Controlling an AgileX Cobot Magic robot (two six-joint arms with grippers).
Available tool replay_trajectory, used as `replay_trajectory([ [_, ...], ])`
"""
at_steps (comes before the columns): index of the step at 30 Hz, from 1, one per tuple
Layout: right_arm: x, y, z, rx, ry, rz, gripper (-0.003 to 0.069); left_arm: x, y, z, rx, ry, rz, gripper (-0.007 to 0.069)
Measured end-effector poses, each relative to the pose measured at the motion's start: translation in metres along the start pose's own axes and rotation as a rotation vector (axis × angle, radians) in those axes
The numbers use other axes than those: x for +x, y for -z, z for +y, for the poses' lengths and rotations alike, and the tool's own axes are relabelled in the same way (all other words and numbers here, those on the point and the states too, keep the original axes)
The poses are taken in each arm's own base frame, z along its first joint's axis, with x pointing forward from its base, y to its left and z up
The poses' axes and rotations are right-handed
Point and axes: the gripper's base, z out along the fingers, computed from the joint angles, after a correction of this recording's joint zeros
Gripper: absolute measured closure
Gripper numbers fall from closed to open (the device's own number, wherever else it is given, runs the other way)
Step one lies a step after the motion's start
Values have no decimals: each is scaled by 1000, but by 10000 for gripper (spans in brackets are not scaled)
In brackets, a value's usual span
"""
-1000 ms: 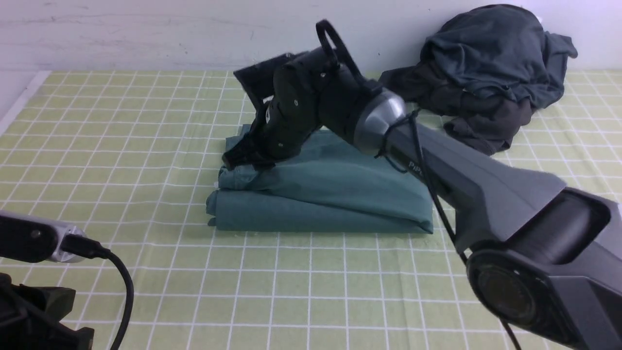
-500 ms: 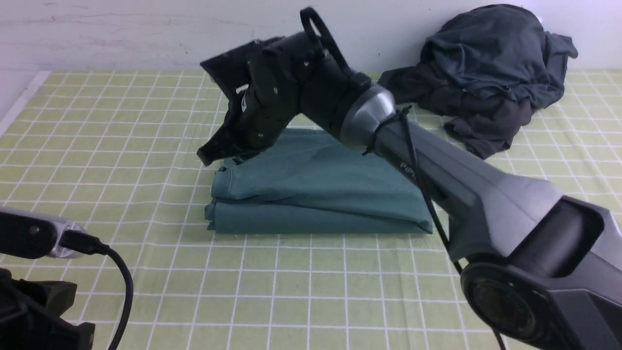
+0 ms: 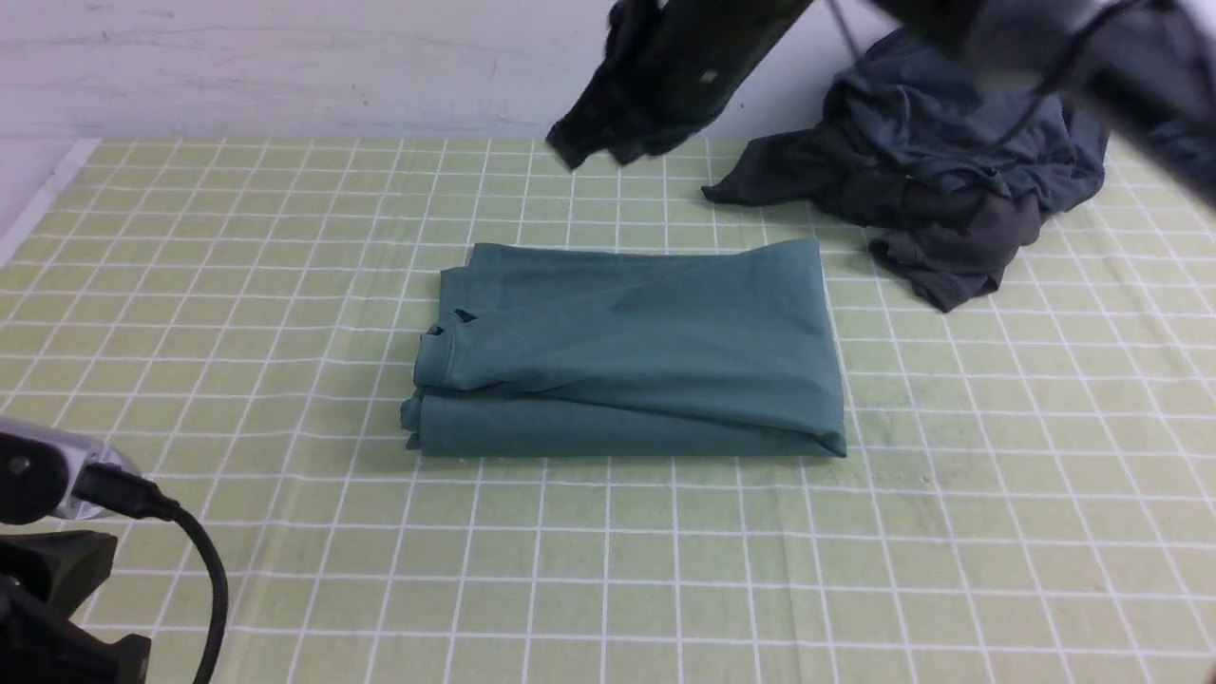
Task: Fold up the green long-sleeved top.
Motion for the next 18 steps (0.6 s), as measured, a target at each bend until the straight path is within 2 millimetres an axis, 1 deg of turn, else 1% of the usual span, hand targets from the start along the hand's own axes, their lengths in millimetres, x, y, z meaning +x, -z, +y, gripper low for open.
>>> replay_trajectory([
  [1, 1, 22, -6, 12, -7, -27, 673, 0, 2, 0, -4, -4, -9, 627],
  [2, 5, 54, -14, 32, -20, -65, 673, 0, 3, 1, -6, -7, -15, 627],
  [3, 6, 59, -16, 35, -23, -71, 673, 0, 3, 1, -7, -7, -16, 627],
  [4, 11, 79, -20, 47, -32, -92, 673, 0, 3, 1, -7, -8, -18, 627],
  [5, 22, 112, -27, 72, -45, -122, 673, 0, 4, 1, -8, -8, -19, 627],
  [6, 35, 136, -31, 91, -53, -136, 673, 0, 4, 1, -8, -8, -19, 627],
  [7, 40, 143, -32, 100, -57, -138, 673, 0, 4, 1, -8, -8, -19, 627],
  [8, 63, 167, -34, 126, -62, -141, 673, 0, 4, 1, -8, -7, -19, 627],
  [9, 78, 180, -33, 141, -64, -155, 673, 0, 4, 1, -8, -7, -19, 627],
  [10, 93, 191, -32, 157, -62, -189, 673, 0, 4, 1, -8, -7, -19, 627],
  [11, 96, 193, -32, 161, -62, -199, 673, 0, 4, 1, -8, -7, -19, 627],
  [12, 117, 205, -27, 176, -53, -278, 673, 0, 4, 1, -8, -8, -19, 627],
  [13, 136, 212, -23, 184, -47, -362, 673, 0, 4, 1, -9, -8, -19, 627],
  [14, 149, 215, -19, 189, -43, -419, 673, 0, 4, 1, -9, -8, -19, 627],
  [15, 156, 216, -17, 192, -41, -450, 673, 0, 4, 1, -9, -8, -19, 627],
  [17, 194, 212, -7, 197, -34, -612, 673, 0, 4, 1, -9, -9, -19, 627],
  [18, 219, 203, 0, 189, -47, -706, 673, 0, 4, 1, -9, -9, -19, 627],
])
